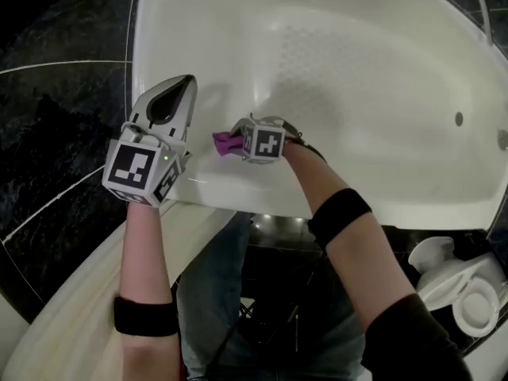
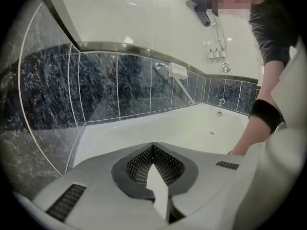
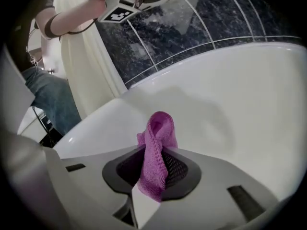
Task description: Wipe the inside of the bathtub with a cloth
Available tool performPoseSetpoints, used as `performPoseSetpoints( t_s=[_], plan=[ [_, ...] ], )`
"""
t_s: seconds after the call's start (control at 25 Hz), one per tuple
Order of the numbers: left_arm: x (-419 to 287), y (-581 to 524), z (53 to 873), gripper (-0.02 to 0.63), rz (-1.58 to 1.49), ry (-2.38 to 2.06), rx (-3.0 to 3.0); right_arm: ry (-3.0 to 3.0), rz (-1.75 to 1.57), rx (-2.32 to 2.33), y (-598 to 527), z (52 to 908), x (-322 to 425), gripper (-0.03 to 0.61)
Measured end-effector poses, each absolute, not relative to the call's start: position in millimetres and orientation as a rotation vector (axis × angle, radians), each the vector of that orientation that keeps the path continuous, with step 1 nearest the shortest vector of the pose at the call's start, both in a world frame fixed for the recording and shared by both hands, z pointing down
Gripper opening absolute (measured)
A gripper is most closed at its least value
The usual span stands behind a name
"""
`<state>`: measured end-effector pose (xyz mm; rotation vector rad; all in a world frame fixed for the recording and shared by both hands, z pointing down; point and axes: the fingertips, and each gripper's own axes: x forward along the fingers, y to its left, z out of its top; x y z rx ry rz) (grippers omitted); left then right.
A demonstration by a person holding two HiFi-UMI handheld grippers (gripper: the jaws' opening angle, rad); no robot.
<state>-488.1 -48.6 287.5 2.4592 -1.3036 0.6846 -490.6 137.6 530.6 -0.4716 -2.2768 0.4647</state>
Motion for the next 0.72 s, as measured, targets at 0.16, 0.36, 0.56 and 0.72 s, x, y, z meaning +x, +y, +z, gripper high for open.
performPoseSetpoints(
  t_s=[0.16, 0.36, 0.56, 0.72],
  plan=[
    [-491, -48, 288, -0.002, 0.706, -1.278, 2.478, -2.233, 0.317, -0.618, 152, 555, -500, 0.109],
    [-505, -34, 297, -0.002, 0.67, -1.365, 2.425, -2.189, 0.269, -0.702, 172, 559, -462, 0.106],
    [-468, -20, 305, -0.002, 0.646, -1.344, 2.406, -2.013, 0.262, -0.687, 178, 572, -341, 0.104],
    [-430, -11, 303, -0.002, 0.633, -1.311, 2.397, -1.803, 0.316, -0.644, 191, 586, -209, 0.104]
  ],
)
